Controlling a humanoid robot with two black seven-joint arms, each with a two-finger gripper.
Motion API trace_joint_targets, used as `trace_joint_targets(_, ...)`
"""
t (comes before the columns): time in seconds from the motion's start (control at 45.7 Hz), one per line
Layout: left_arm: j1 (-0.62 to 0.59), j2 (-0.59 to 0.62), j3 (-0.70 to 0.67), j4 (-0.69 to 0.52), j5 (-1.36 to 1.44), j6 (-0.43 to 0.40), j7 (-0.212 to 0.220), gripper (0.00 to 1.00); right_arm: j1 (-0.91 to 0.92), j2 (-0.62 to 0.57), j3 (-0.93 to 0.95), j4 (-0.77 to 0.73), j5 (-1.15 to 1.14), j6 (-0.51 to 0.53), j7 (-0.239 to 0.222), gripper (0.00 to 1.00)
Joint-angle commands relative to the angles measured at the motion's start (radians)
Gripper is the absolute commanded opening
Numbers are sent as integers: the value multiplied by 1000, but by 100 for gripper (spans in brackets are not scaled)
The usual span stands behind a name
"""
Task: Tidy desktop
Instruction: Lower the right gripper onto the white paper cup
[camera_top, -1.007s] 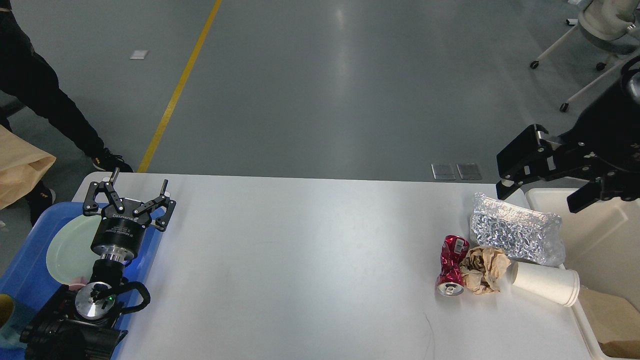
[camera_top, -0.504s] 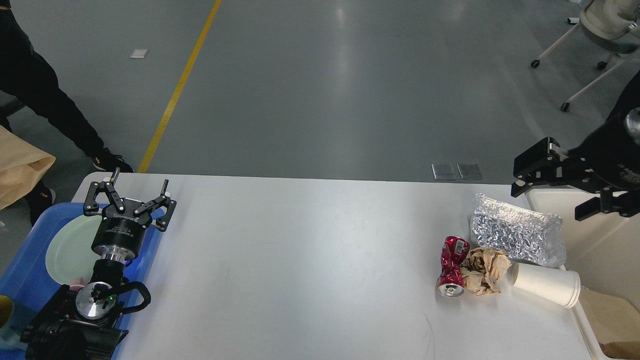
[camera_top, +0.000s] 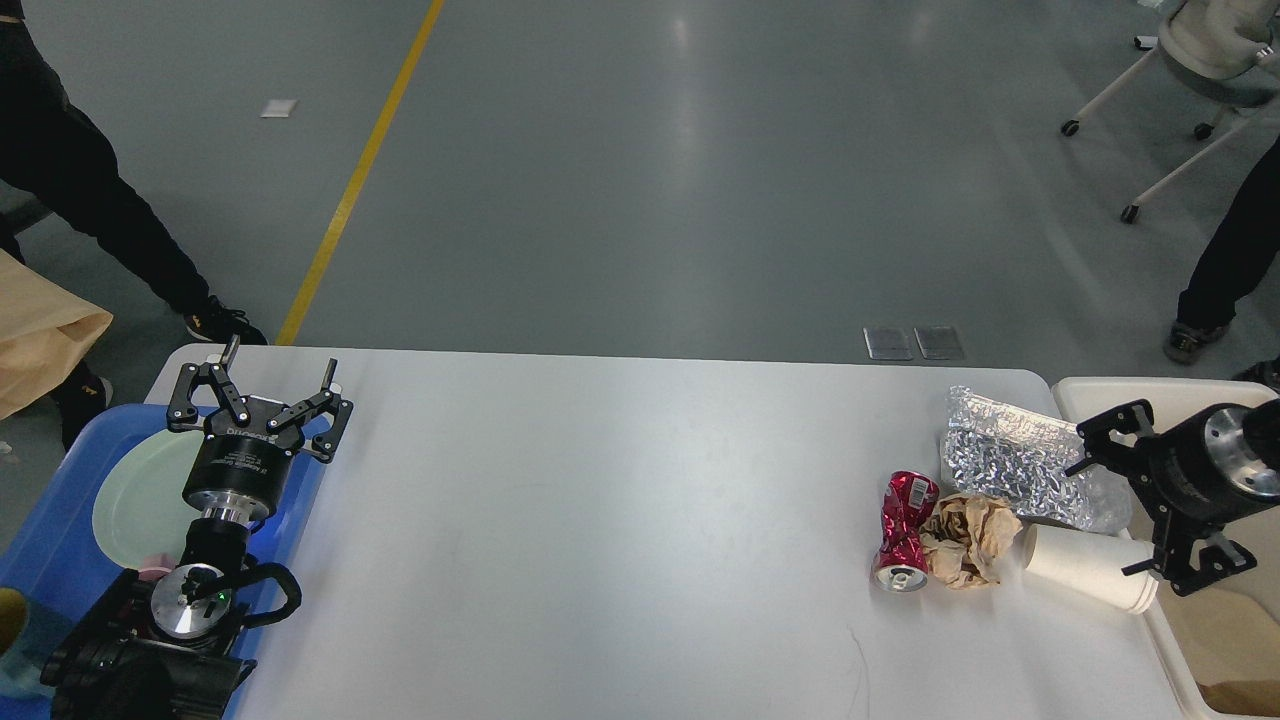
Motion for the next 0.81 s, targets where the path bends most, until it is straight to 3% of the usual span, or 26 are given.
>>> trace_joint_targets(0.0, 0, 0, 0, 0, 0, 0, 0, 96, -204, -45, 122, -139, 73, -46, 0, 100)
trace_joint_targets(0.175, 0, 0, 0, 0, 0, 0, 0, 96, -432, -47, 306, -275, 79, -194, 2, 100)
trace_joint_targets(0.372, 0, 0, 0, 0, 0, 0, 0, 96, -597, -84, 510, -358, 81, -228, 2, 100)
trace_joint_targets(0.591, 0, 0, 0, 0, 0, 0, 0, 96, -695, -87, 536, -482, 102, -269, 0, 100)
trace_joint_targets(0.788, 0, 0, 0, 0, 0, 0, 0, 96, -706, -87, 539, -496, 105, -283, -1, 100)
